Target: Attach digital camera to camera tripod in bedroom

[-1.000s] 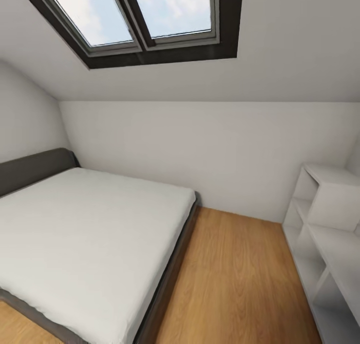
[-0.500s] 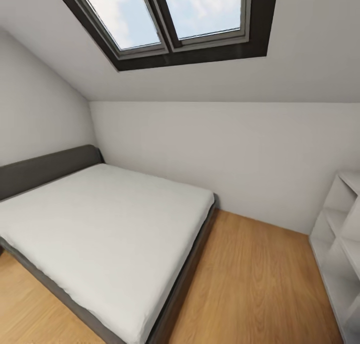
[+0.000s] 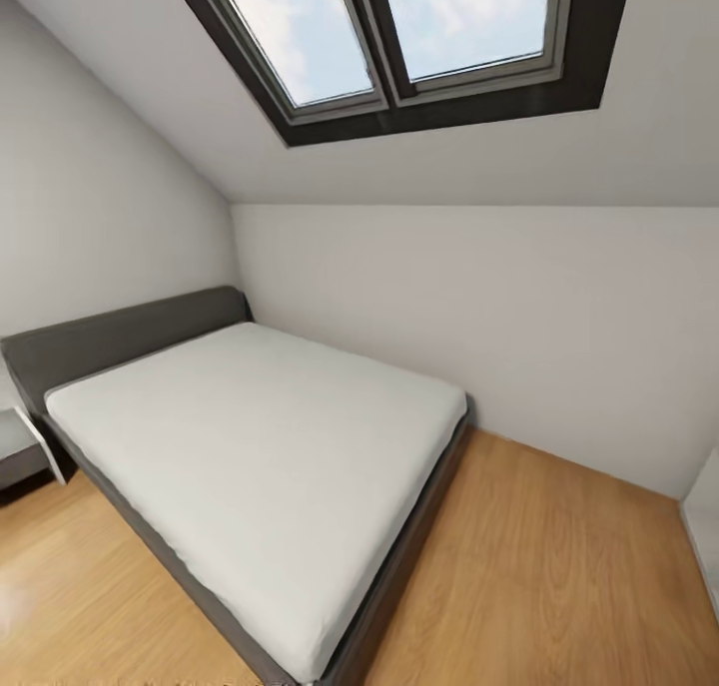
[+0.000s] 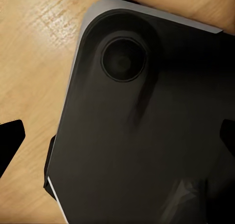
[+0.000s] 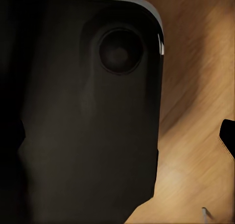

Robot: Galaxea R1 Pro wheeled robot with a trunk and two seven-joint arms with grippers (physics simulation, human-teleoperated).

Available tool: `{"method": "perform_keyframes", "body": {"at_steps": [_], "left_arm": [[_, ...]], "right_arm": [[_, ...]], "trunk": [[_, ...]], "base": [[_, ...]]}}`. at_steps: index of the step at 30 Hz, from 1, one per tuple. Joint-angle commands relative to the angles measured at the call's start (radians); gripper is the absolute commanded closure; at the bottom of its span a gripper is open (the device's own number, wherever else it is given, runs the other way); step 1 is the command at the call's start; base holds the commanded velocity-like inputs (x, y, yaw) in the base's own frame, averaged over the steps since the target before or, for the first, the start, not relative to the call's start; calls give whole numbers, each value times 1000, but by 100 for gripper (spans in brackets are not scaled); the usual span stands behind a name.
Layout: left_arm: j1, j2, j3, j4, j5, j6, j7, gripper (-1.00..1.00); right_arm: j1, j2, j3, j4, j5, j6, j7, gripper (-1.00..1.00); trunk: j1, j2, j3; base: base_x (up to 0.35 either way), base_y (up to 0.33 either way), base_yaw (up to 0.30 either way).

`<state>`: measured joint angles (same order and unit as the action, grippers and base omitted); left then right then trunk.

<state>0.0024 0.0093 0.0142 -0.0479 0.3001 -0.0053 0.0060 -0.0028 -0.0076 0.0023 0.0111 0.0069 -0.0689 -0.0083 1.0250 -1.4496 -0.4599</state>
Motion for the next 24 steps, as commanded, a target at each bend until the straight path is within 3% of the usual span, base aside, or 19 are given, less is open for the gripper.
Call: {"method": "perform_keyframes", "body": {"at_steps": [1,24], "left_arm": [[0,0,1,-1,4,-1,1,-100],[0,0,0,-1,4,-1,0,-100]], "right_arm": [[0,0,0,1,1,-5,-1,-100],[0,0,-1,2,0,-5,-1,-100]], "trunk": [[0,0,0],[0,0,13]], "base": [[0,0,272],[0,0,272]]}}
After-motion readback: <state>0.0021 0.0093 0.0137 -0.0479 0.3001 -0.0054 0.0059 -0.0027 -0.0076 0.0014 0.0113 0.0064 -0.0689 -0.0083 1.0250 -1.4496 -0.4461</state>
